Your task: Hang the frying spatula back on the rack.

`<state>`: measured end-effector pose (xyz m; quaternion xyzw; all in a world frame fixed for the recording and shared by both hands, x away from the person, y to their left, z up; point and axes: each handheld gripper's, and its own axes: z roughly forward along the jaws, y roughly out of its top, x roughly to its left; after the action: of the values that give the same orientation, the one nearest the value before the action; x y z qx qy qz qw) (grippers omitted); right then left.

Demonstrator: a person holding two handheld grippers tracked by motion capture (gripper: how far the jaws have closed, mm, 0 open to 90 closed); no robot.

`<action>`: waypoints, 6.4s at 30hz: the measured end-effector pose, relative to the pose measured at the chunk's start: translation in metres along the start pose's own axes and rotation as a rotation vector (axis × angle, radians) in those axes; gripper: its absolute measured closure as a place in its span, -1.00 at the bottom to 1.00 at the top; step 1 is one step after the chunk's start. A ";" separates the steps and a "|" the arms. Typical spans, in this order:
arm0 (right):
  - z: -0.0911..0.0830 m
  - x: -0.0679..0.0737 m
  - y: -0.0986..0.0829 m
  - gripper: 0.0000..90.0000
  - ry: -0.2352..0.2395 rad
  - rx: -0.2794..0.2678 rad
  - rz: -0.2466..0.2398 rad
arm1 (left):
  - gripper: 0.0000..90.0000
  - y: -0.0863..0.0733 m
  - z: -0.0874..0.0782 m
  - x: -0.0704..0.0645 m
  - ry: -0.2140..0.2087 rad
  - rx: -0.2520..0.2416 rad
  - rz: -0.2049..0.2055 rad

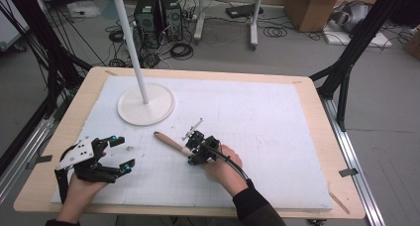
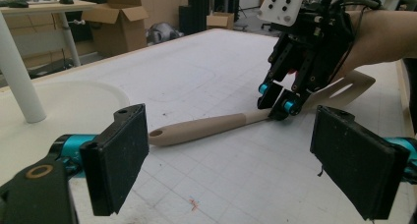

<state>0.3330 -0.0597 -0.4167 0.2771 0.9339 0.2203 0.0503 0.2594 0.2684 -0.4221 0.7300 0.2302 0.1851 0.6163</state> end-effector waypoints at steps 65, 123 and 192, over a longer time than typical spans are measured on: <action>-0.071 0.013 -0.032 0.74 -0.048 -0.458 -0.086 | -0.62 0.037 0.044 -0.039 -0.032 -0.050 -0.106; -0.096 0.025 -0.058 0.25 -0.049 -0.845 -0.129 | 0.71 0.101 0.110 -0.051 -0.185 -0.159 -0.268; -0.131 -0.076 -0.174 -0.66 0.163 -0.840 -0.024 | 0.71 0.239 0.069 0.114 -0.038 0.013 -0.020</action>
<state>0.2822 -0.2810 -0.3780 0.2034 0.7671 0.6021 0.0875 0.4177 0.2449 -0.2001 0.7350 0.2268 0.1635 0.6178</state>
